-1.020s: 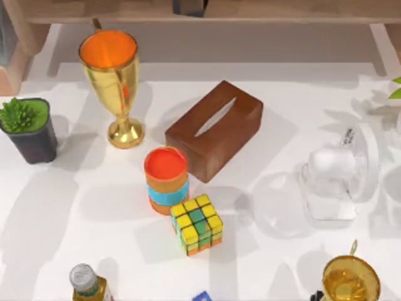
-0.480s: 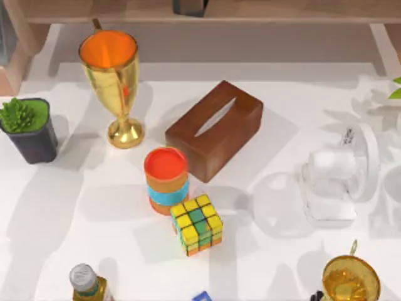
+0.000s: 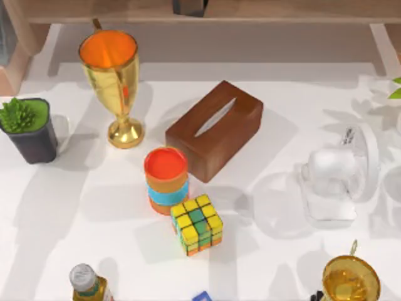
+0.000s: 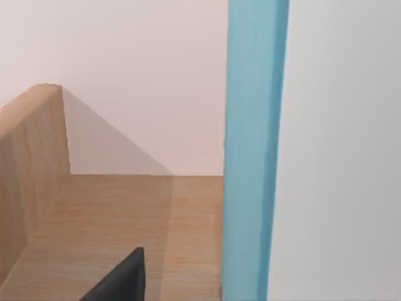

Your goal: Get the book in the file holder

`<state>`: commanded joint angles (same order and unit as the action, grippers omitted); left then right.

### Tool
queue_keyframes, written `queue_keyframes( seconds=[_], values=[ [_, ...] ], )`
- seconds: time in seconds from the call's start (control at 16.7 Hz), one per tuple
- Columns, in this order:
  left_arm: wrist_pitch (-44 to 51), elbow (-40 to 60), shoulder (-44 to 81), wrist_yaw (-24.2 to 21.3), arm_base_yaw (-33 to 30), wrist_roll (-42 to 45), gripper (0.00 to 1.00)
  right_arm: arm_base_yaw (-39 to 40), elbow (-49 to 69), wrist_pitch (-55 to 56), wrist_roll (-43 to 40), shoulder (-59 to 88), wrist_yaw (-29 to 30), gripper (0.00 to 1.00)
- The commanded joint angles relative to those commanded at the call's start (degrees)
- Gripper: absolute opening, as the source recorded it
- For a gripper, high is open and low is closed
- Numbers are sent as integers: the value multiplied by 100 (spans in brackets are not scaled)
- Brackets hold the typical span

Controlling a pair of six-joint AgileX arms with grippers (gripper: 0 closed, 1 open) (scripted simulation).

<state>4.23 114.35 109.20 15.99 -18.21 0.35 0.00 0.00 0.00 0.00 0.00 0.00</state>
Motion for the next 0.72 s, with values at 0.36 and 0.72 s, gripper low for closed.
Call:
queue_keyframes(
  seconds=[0.36,0.72],
  values=[
    [0,0,0,0,0,0,62,0,0,0,0,0,0,100],
    [0,0,0,0,0,0,17,0,0,0,0,0,0,100]
  ],
)
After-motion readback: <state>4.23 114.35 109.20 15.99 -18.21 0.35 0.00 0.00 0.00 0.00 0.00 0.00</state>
